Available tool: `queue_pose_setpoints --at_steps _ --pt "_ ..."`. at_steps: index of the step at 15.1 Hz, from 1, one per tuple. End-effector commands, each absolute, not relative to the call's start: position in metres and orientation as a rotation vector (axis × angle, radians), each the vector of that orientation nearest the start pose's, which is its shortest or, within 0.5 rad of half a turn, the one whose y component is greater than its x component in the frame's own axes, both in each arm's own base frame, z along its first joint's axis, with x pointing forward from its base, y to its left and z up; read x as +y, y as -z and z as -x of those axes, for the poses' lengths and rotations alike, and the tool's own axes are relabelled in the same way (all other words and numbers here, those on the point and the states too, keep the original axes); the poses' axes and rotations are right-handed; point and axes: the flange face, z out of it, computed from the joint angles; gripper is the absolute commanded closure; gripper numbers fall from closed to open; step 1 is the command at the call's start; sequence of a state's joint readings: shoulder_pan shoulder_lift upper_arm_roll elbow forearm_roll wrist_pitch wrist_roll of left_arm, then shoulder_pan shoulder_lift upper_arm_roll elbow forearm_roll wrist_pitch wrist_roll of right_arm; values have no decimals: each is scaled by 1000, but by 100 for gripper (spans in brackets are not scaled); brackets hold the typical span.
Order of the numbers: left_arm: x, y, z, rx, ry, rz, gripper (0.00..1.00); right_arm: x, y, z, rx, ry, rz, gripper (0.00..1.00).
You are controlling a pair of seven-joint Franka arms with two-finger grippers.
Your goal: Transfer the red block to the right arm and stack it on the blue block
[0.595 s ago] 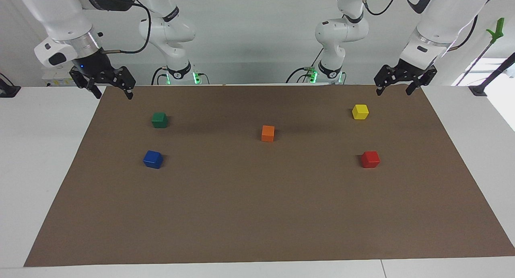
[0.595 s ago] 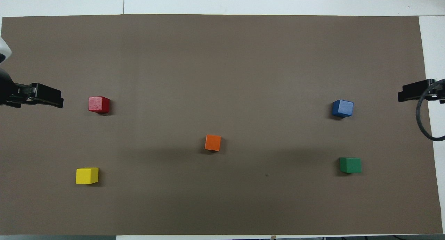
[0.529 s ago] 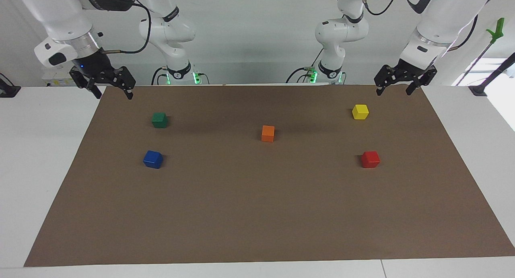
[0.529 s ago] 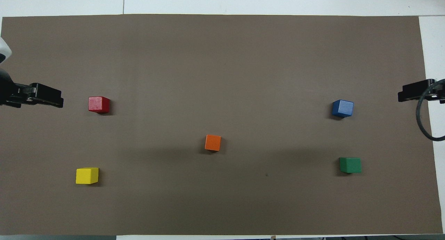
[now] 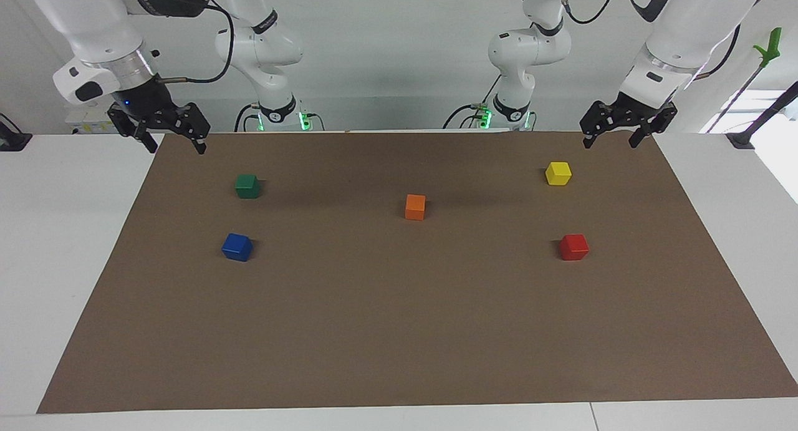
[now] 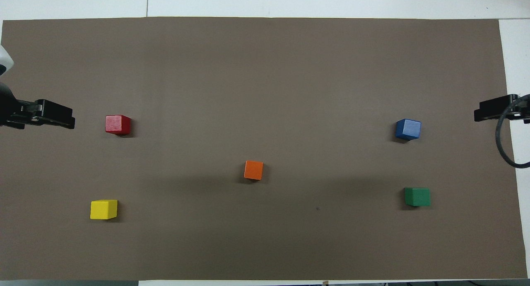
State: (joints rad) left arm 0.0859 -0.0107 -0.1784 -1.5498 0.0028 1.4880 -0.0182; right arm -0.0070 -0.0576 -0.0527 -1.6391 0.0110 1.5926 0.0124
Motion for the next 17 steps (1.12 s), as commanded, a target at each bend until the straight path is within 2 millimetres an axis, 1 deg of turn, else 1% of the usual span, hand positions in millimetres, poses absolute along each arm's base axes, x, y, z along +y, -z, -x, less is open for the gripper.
queue_pose_setpoints --at_steps 1,2,3,5,6,7,8,9,10,11,13,14,16,17 --pt "-41 -634 -529 65 -152 3132 0 -34 -625 -527 70 5 3107 0" --pt "-39 -644 -532 67 -38 3137 0 -34 -621 -526 46 -4 3103 0" --pt "-37 -640 -539 63 -3 3140 0 -32 -617 -523 21 -3 3100 0" --pt "-37 -610 -550 77 -63 3141 0 -28 -607 -521 30 9 3045 0" --pt "-35 -596 -556 75 -58 3143 0 -26 -599 -521 41 0 3000 0" --pt "-28 -572 -567 60 -60 3147 0 -28 -594 -520 61 -4 2964 0" --pt "-27 -555 -572 65 -53 3147 0 -26 -591 -521 69 -5 2934 0" --pt "-21 -536 -576 77 -64 3137 0 -23 -589 -521 72 -3 2912 0" --pt "-14 -516 -577 102 -64 3132 0 -22 -586 -522 81 -2 2883 0" --pt "-11 -497 -577 120 -50 3132 0 -18 -580 -522 91 -9 2830 0" --pt "0 -457 -573 109 -16 3133 0 -11 -571 -523 93 -2 2751 0" --pt "2 -440 -572 103 -9 3135 0 -9 -567 -524 77 11 2715 0" --pt "-1 -416 -568 114 -1 3136 0 -5 -553 -522 53 11 2597 0" --pt "-1 -407 -571 114 16 3138 0 -4 -548 -522 45 12 2544 0"
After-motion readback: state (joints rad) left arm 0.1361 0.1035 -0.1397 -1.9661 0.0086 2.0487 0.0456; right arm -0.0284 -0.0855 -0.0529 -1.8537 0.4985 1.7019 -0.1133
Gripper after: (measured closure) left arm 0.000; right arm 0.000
